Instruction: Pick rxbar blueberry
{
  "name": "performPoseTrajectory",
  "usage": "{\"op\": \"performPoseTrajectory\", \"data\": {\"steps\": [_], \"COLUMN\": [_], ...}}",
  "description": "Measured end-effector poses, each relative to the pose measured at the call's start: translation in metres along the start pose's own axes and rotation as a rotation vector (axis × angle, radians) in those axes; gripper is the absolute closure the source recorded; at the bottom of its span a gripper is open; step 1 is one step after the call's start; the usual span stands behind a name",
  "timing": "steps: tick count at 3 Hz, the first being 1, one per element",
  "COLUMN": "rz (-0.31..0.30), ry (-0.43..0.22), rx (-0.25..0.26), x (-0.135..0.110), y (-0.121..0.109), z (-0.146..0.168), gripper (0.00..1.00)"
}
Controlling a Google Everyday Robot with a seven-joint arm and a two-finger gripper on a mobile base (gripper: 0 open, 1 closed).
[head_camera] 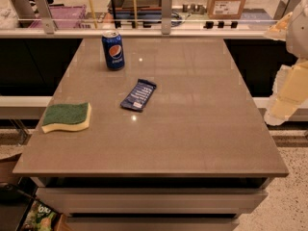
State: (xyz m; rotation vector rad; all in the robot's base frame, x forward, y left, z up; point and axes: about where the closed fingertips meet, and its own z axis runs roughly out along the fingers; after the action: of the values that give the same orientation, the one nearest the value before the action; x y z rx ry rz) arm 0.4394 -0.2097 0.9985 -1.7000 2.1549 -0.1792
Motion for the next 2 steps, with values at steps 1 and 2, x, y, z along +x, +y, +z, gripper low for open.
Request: {"op": "performPoseTrajectory", "data": {"steps": [1, 2], "rz": [-0.052, -0.143], "ry": [-0.003, -0.036], "rx": [0.045, 0.106], "x": [-0.005, -0.015], "y": [-0.009, -0.018], "z": [0.0, 0.002], "gripper": [0.0, 0.0]}}
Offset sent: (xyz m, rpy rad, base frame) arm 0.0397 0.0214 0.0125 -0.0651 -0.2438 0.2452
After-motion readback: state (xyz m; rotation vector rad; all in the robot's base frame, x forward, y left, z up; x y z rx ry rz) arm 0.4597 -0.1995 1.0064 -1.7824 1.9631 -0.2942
